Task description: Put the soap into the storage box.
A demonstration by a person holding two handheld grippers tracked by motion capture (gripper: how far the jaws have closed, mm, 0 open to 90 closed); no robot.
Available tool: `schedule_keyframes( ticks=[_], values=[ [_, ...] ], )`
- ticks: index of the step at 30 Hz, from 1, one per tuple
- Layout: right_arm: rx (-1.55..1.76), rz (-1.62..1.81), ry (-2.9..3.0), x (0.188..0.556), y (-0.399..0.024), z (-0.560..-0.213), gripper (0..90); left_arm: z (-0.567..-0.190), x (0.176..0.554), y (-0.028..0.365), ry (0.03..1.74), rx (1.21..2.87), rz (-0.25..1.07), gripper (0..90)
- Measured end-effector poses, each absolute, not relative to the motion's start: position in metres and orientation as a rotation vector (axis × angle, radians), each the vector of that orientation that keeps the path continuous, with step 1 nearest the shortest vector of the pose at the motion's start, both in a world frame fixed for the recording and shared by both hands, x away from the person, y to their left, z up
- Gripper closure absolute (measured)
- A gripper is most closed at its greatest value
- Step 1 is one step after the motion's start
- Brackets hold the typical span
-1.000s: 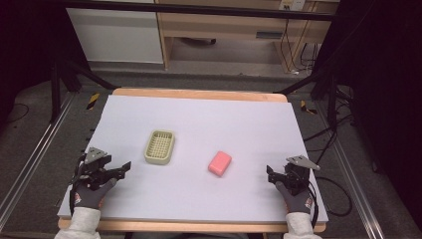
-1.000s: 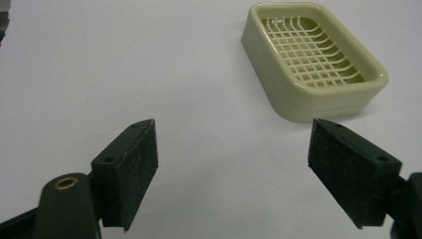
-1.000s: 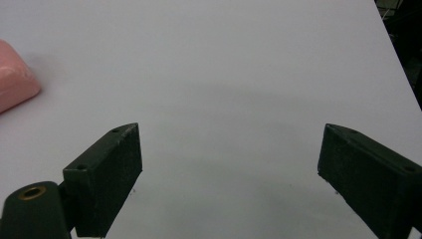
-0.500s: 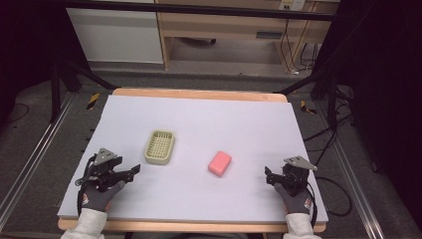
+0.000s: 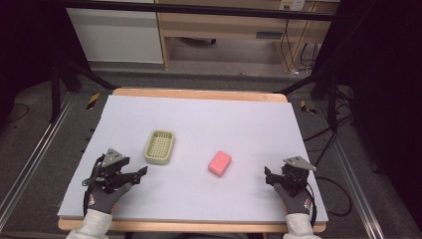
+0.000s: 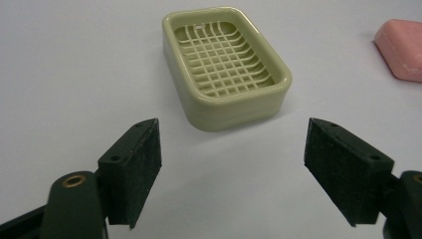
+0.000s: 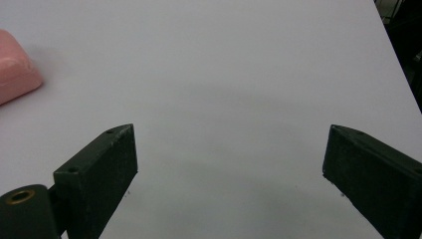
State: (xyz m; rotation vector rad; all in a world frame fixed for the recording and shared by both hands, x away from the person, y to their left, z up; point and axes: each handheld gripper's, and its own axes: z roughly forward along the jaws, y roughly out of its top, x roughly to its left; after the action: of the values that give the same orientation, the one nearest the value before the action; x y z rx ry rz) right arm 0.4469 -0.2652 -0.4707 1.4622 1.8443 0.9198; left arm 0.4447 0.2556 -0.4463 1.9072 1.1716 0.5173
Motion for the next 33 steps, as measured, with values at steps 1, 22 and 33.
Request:
schedule_keyframes(
  ticks=[1, 22, 33],
  values=[
    [1.462, 0.919, 1.845, 0.447, -0.265, -0.471, 7.4, -0.446, 0.445, 0.255, 1.168, 1.911, 0.515, 22.3],
    [1.461, 0.914, 1.845, 0.447, -0.264, -0.471, 7.0, -0.44, 0.443, 0.223, 1.088, 1.954, 0.492, 22.1],
    [1.453, 0.914, 1.849, 0.447, -0.261, -0.471, 6.9, -0.435, 0.441, 0.205, 1.048, 1.976, 0.486, 21.8]
  ],
)
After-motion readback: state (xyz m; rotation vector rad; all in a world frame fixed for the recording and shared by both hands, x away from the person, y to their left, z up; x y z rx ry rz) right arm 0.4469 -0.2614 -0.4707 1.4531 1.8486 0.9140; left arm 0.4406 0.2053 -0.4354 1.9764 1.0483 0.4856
